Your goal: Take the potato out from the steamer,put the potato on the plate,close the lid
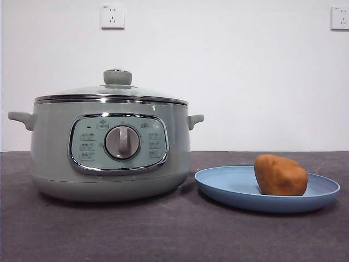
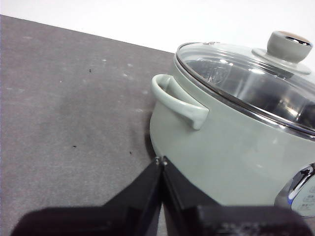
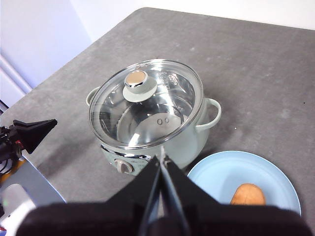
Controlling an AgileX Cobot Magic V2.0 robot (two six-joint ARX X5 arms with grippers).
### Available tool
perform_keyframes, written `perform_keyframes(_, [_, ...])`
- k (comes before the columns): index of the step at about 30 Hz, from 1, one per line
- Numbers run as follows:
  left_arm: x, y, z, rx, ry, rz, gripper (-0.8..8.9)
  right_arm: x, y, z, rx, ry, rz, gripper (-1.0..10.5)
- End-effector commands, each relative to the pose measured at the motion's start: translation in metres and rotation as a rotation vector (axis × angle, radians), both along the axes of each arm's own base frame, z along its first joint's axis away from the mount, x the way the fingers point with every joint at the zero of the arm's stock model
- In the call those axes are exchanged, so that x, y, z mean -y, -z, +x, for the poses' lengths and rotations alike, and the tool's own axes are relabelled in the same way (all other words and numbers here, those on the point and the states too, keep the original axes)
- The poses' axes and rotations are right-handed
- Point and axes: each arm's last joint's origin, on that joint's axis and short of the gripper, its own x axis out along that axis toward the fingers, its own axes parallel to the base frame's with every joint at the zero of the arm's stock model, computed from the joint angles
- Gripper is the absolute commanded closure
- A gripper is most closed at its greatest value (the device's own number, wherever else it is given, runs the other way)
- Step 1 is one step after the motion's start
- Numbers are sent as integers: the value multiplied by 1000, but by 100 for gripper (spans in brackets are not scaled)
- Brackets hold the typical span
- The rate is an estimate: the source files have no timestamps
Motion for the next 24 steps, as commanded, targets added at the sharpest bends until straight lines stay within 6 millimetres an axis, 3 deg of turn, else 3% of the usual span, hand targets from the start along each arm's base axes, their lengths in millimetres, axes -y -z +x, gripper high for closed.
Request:
perform_keyframes(1, [0,4,1,-10,-7,-3,817,0,0,0,5,0,-3,947])
perform_keyframes(20, [0,4,1,-10,-7,-3,817,0,0,0,4,-2,-5,947])
perform_keyframes(24, [0,4,1,-10,-7,-3,817,13,0,-4,67,102,-118,947])
